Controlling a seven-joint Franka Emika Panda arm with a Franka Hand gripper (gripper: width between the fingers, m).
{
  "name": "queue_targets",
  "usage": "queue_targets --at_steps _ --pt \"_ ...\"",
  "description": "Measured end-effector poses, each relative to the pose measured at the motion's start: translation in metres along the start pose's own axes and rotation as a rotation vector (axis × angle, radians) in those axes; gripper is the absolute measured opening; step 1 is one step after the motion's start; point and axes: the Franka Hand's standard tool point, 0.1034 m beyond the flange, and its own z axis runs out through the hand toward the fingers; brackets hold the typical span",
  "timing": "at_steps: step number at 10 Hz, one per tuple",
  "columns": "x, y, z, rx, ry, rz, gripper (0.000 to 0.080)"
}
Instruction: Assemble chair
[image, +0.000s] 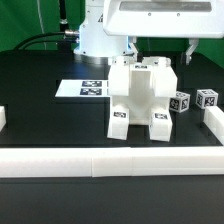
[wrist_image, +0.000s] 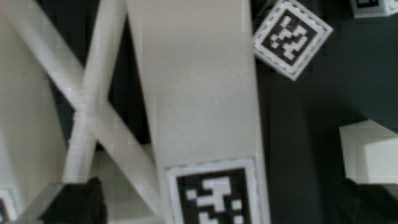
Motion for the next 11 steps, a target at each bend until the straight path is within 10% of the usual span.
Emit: queue_targets --at_steps 11 --pt "0.053 0.015 -0.004 -0.008 0.028 -0.042 0.0649"
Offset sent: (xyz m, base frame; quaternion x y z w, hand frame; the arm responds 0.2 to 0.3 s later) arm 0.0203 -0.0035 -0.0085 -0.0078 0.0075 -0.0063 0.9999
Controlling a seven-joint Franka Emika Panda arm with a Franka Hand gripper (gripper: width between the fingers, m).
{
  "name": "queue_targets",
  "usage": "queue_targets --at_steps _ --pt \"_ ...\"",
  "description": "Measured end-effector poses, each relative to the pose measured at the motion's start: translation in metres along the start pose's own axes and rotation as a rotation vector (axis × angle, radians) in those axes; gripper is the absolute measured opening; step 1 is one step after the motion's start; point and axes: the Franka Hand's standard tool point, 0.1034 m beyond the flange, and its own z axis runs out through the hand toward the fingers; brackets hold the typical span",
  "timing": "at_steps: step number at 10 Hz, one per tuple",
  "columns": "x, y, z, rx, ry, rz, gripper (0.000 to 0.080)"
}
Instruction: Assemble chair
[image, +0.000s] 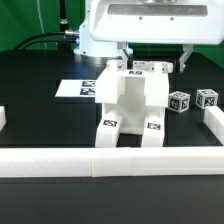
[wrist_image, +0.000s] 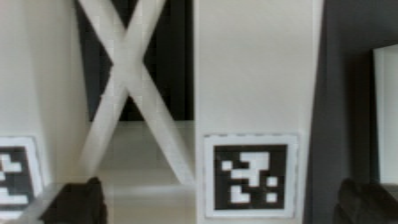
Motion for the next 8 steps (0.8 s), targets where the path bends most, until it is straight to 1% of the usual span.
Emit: queue_targets --at_steps 2,4,8 --pt "0.001 -0.001 -0.002 0.001 0.003 -0.001 0.0649" --pt "-0.006 -0.008 -0.014 0.013 -0.001 0.004 0.0649" --pt "-0.005 -0.005 -0.007 0.008 -0.002 -0.006 0.0649"
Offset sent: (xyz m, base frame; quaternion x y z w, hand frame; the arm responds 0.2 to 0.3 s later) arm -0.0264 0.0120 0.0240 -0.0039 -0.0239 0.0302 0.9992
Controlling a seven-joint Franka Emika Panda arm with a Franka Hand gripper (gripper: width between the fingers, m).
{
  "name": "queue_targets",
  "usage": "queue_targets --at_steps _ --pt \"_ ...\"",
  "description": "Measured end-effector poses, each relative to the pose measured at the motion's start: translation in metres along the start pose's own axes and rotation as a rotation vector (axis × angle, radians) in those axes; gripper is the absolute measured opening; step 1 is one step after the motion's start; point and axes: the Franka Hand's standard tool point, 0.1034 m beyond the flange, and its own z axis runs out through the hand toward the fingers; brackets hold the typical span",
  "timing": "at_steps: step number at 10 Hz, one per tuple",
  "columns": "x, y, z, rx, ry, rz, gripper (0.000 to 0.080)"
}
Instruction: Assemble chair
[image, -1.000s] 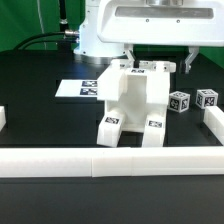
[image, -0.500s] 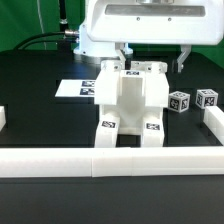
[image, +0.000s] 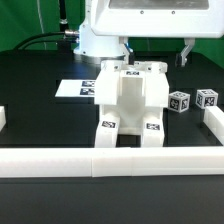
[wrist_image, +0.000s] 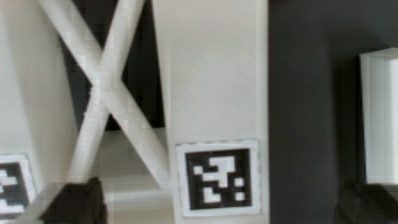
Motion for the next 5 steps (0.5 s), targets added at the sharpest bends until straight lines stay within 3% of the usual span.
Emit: queue_targets --at_steps 5 --pt "0.022 -0.001 0.011 -0.014 0.009 -0.004 0.0649"
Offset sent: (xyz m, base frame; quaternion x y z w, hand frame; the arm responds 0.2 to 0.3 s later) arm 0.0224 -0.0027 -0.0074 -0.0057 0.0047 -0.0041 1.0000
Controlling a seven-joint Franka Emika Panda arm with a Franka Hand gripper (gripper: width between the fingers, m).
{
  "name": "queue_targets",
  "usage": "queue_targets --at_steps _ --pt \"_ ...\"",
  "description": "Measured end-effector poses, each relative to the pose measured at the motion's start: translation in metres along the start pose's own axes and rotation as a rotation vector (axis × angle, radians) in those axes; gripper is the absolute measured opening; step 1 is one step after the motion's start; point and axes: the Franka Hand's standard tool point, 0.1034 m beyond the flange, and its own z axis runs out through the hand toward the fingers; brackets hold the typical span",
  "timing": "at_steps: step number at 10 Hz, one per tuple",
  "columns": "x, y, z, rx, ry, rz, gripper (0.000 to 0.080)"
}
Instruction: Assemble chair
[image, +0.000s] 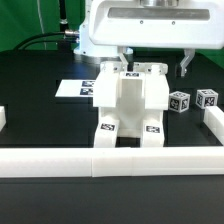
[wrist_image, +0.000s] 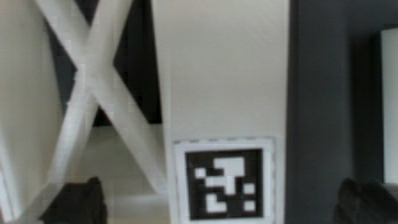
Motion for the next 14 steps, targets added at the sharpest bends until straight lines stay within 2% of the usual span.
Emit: queue_targets --at_steps 5,9,11,13,14 --pt "0.023 0.001 -0.001 -0.002 0.018 0.000 0.0649" --pt "0.024 0.002 -0.001 -0.006 -0.010 -0.003 0.0649" --pt "0.010 -0.003 -0.012 0.007 -0.012 0.012 0.0649" --pt "-0.016 -0.012 -0.024 0.022 -0.023 0.065 0.0649" --pt "-0.031 -0.021 -0.029 0.028 -0.030 0.091 0.0649"
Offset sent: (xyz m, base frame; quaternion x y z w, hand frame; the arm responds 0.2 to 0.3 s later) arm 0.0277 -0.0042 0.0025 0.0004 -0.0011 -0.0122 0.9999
